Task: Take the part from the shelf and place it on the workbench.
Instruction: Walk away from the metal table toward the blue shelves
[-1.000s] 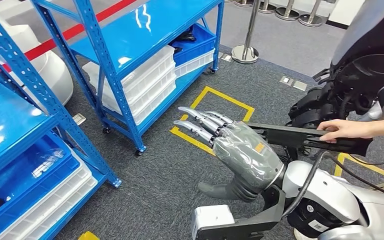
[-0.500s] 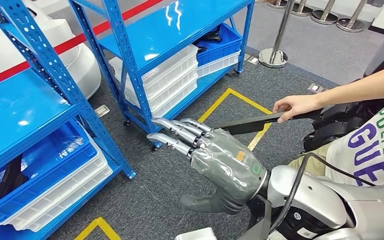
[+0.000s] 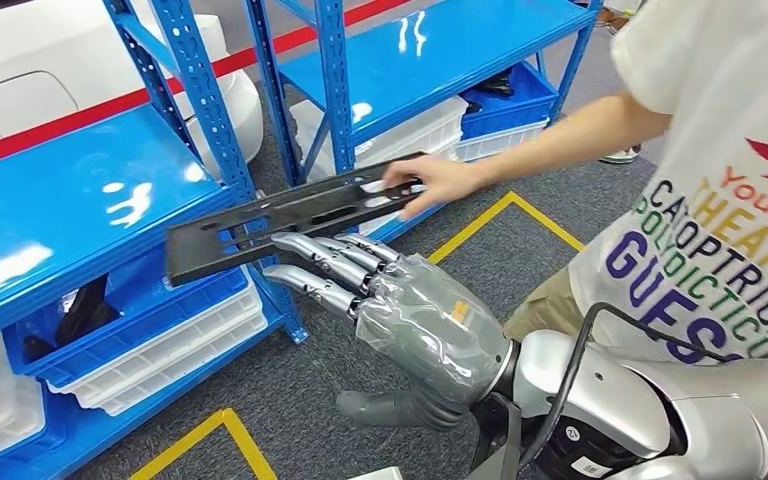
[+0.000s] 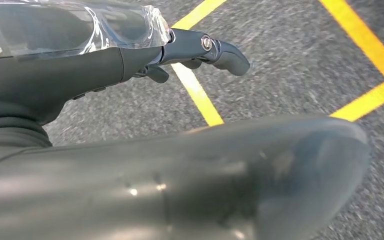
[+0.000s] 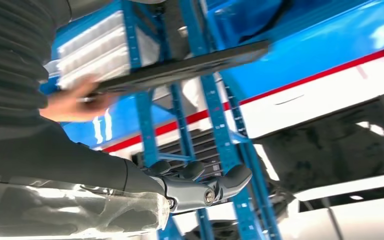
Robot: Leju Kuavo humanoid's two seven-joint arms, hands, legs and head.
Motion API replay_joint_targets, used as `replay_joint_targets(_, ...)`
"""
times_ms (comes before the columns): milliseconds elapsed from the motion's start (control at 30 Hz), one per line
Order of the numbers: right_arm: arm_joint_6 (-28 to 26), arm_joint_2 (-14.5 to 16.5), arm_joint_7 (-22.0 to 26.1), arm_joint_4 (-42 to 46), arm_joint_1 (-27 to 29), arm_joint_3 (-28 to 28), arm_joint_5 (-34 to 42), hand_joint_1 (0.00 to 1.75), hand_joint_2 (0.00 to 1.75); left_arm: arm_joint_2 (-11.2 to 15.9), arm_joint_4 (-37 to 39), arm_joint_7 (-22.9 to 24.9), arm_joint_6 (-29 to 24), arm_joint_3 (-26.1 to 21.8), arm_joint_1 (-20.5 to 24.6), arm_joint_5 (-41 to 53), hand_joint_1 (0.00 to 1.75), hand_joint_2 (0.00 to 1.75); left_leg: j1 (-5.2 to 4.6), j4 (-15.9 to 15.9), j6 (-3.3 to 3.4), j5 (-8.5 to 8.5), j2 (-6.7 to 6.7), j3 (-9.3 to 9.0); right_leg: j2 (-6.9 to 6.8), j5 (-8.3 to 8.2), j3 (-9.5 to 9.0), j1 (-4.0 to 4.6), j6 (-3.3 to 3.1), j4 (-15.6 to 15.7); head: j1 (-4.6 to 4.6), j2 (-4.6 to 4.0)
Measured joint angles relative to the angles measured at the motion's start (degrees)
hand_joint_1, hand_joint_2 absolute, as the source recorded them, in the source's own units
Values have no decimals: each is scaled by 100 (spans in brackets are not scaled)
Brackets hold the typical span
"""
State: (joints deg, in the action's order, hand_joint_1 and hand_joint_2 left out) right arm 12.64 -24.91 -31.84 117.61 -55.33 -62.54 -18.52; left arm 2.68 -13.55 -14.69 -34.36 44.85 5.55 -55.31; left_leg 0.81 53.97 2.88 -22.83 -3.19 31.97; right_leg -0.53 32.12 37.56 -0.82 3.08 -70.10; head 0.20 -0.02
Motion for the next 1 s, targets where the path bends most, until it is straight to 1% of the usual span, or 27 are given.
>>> replay_joint_targets(33,-24,26,17,-20,4,-9,-13,0,175,-2,0,2,0,5,0,4,0,0,0,0,-4,0,-76,-11,51,-231,-174,0,-23,392,0,0)
replay_joint_targets(67,-47,51,38,-40,7,-16,-29,0,175,-12,0,3,0,8,4,8,0,0,-2,3,-17,1,-149,-18,159,-432,-380,1,-55,843,-1,0)
replay_joint_targets(100,-70,77,64,-62,11,-23,-43,0,175,-21,0,3,0,10,7,10,0,0,-5,6,-39,0,-217,-17,252,-578,-553,5,-79,1221,-1,0)
replay_joint_targets(133,-95,105,91,-84,19,-31,-56,0,175,-30,0,2,0,11,7,12,0,0,-4,7,-71,2,-270,-7,322,-646,-659,15,-98,1455,-2,0)
replay_joint_targets(167,-116,136,116,-107,28,-37,-69,0,175,-37,0,2,0,11,1,13,0,0,0,1,-111,7,-316,7,345,-651,-696,30,-111,1546,-2,0)
replay_joint_targets(200,-133,172,135,-129,33,-40,-75,0,175,-37,0,1,0,12,-13,13,0,0,8,-11,-153,14,-360,22,301,-660,-698,42,-123,1561,-2,0)
replay_joint_targets(233,-145,216,150,-153,36,-43,-84,0,175,-38,0,1,0,14,-29,13,0,0,21,-10,-187,13,-360,38,248,-679,-704,37,-151,1581,-1,-1)
replay_joint_targets(267,-152,263,161,-176,39,-44,-98,0,175,-40,0,-2,0,18,-42,13,0,0,19,47,-215,-27,-283,72,196,-697,-711,28,-187,1604,-7,-1)
replay_joint_targets(300,-161,303,172,-197,41,-45,-112,0,175,-43,0,-5,0,22,-46,13,0,0,17,155,-235,-97,-173,129,147,-714,-718,12,-220,1627,-19,-1)
replay_joint_targets(333,-168,331,179,-211,44,-45,-124,0,175,-44,0,-8,0,26,-45,13,0,0,14,267,-244,-169,-54,182,108,-725,-723,-2,-244,1644,-31,-1)
replay_joint_targets(367,-173,345,183,-219,46,-45,-132,0,175,-45,0,-12,0,28,-41,13,0,0,6,364,-251,-232,39,228,91,-725,-723,-1,-255,1647,-43,-1)
replay_joint_targets(467,-178,349,187,-222,47,-45,-134,0,175,-44,0,-14,-1,29,-37,13,0,0,10,441,-255,-277,69,266,79,-725,-723,-1,-259,1647,-48,1)
replay_joint_targets(500,-182,357,190,-229,54,-45,-134,0,175,-43,0,-14,-4,30,-30,10,0,0,11,663,-267,-381,103,373,51,-723,-721,1,-262,1646,-49,1)
replay_joint_targets(533,-187,367,194,-237,66,-45,-134,0,175,-41,0,-15,-7,31,-23,8,0,0,13,958,-283,-514,141,516,12,-721,-718,3,-266,1646,-49,1)
replay_joint_targets(567,-193,386,204,-255,93,-48,-135,0,175,-39,0,-14,-10,35,-23,2,0,0,23,1237,-312,-594,186,649,-75,-715,-716,5,-265,1645,-50,1)
replay_joint_targets(600,-201,409,214,-274,121,-51,-135,0,175,-35,0,-9,-17,40,-22,-4,0,0,33,1227,-340,-552,276,630,-181,-702,-721,5,-254,1642,-52,0)
replay_joint_targets(633,-206,427,223,-288,142,-54,-136,0,175,-33,0,-3,-22,46,-24,-8,0,0,40,910,-353,-399,421,456,-275,-687,-733,12,-231,1639,-54,0)
replay_joint_targets(667,-212,442,229,-301,161,-57,-137,0,175,-31,0,8,-27,52,-22,-10,0,0,40,509,-344,-212,548,244,-363,-663,-748,28,-198,1632,-55,-1)
replay_joint_targets(700,-216,449,232,-306,163,-58,-137,0,175,-30,0,21,-31,55,-15,-9,0,0,29,121,-314,-74,649,42,-414,-645,-766,46,-165,1627,-49,-1)
replay_joint_targets(733,-218,452,235,-312,166,-60,-137,0,175,-31,0,37,-33,59,-11,-7,0,0,14,6,-275,-48,687,-12,-457,-633,-778,68,-135,1626,-42,-1)
replay_joint_targets(800,-223,461,246,-325,173,-63,-134,0,175,-31,0,66,-36,73,-14,-5,0,0,-2,1,-196,-33,575,-1,-535,-613,-796,72,-81,1631,-28,0)
replay_joint_targets(833,-228,464,252,-330,178,-64,-133,0,175,-31,0,74,-38,81,-20,-5,0,0,4,-5,-158,-23,519,-2,-498,-570,-794,57,-50,1594,-27,0)
replay_joint_targets(867,-233,467,257,-335,186,-66,-132,0,175,-30,0,77,-40,89,-20,-4,0,0,14,-15,-119,-12,463,-8,-403,-469,-747,37,-25,1458,-25,0)
replay_joint_targets(900,-239,467,263,-341,204,-67,-130,0,175,-29,0,80,-43,93,-15,-4,0,0,29,-25,-84,-1,404,-16,-275,-306,-631,21,-3,1185,-19,0)
replay_joint_targets(933,-244,466,271,-349,231,-68,-127,0,175,-28,0,80,-45,96,-7,-4,0,0,33,-27,-62,2,344,-15,-139,-106,-451,11,7,786,-11,-1)
replay_joint_targets(967,-248,465,279,-357,264,-69,-123,0,175,-28,0,80,-45,98,0,-4,0,0,31,-26,-47,2,282,-14,-62,84,-229,9,12,336,-5,0)
replay_joint_targets(1000,-252,465,286,-366,299,-72,-119,0,175,-28,0,80,-46,98,2,-4,0,0,28,-26,-43,2,214,-14,-28,201,-31,11,15,-37,-1,0)
